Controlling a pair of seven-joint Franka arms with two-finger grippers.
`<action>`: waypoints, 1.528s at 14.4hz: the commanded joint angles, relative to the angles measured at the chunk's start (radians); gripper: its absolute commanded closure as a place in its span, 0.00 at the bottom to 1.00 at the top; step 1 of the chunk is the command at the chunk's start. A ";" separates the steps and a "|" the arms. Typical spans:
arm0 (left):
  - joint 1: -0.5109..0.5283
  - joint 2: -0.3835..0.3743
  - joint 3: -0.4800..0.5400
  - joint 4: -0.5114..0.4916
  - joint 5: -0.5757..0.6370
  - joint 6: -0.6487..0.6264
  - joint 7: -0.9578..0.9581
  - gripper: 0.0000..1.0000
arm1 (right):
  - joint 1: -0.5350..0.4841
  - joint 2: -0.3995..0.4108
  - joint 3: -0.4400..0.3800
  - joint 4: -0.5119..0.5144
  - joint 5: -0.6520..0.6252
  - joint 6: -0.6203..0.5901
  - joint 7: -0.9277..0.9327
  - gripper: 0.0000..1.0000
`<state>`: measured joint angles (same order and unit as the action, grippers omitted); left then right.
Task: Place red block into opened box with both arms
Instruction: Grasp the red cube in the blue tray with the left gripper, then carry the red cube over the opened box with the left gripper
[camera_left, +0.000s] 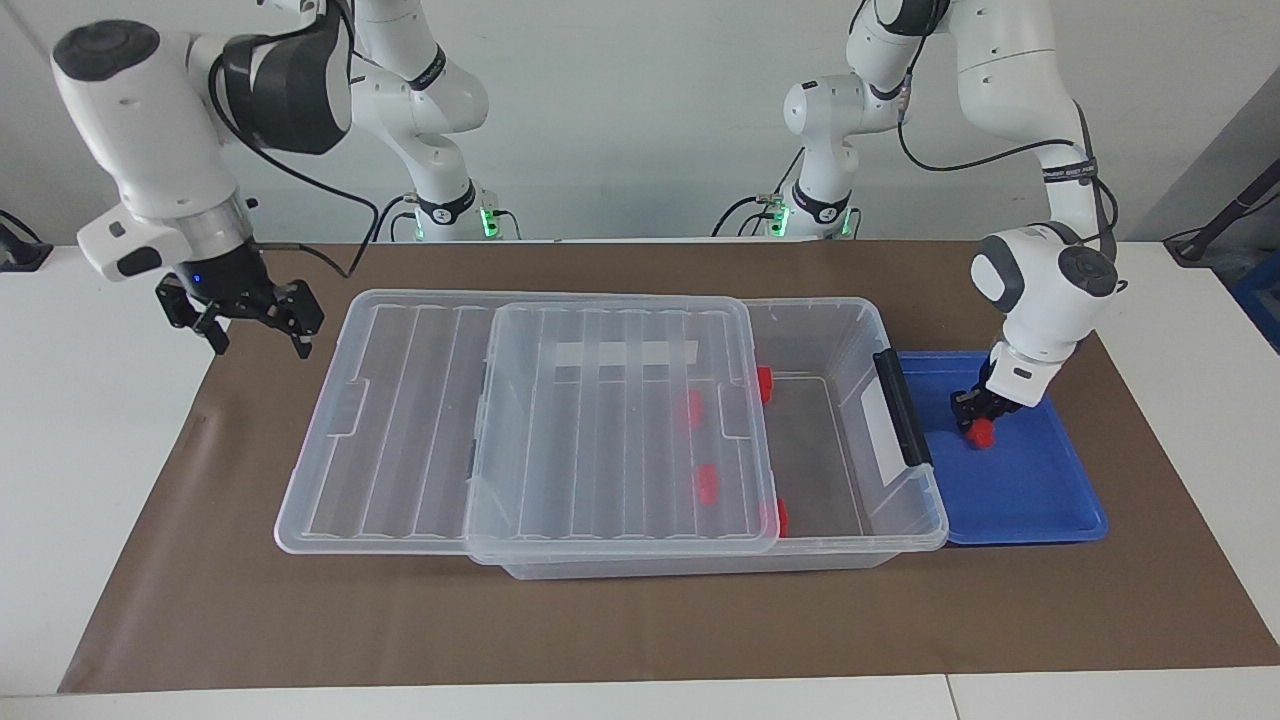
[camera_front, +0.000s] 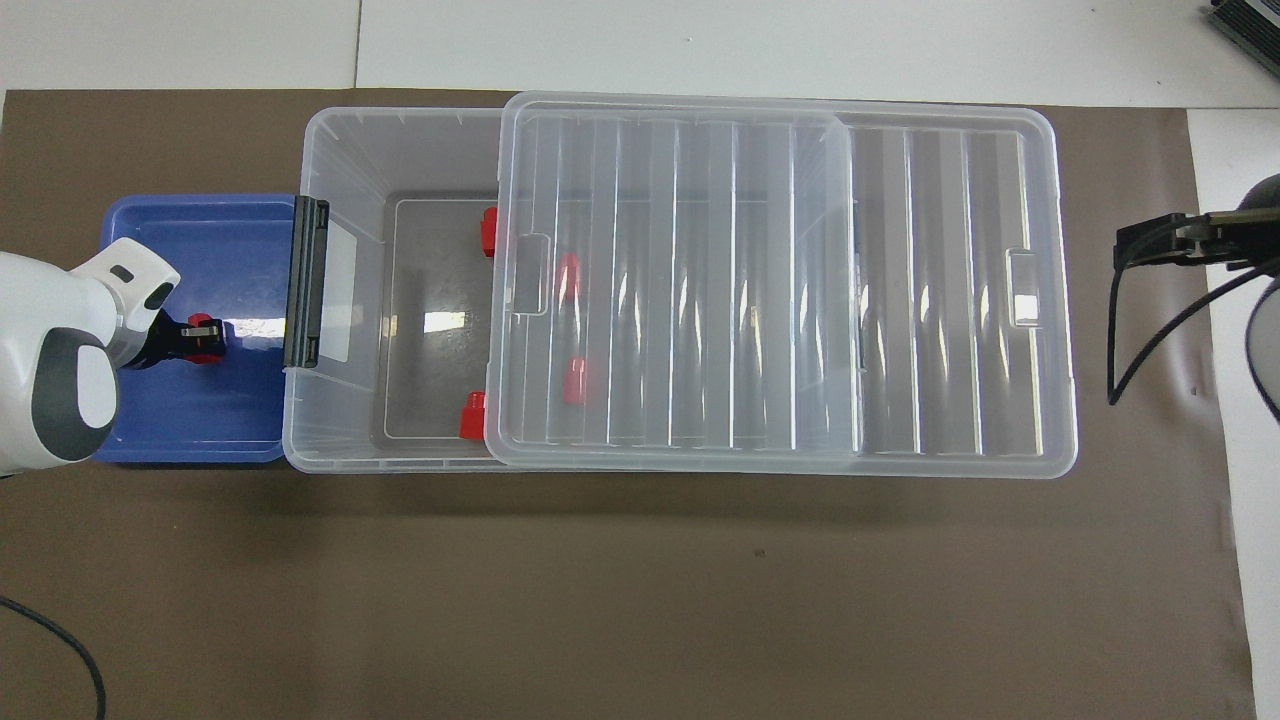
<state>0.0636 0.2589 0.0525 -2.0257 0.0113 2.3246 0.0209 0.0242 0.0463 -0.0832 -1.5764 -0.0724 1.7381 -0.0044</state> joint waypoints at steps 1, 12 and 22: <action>-0.028 -0.009 0.007 0.135 -0.013 -0.208 -0.010 1.00 | -0.004 -0.052 0.003 0.016 0.023 -0.096 -0.002 0.00; -0.192 -0.119 -0.023 0.367 -0.090 -0.596 -0.479 1.00 | 0.034 -0.105 0.019 -0.068 0.039 -0.132 0.132 0.00; -0.260 -0.151 -0.108 0.285 -0.082 -0.387 -0.747 1.00 | 0.031 -0.105 0.019 -0.070 0.052 -0.127 0.118 0.00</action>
<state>-0.1795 0.1279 -0.0693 -1.6819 -0.0652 1.8807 -0.7150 0.0598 -0.0307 -0.0666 -1.6122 -0.0487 1.5919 0.1079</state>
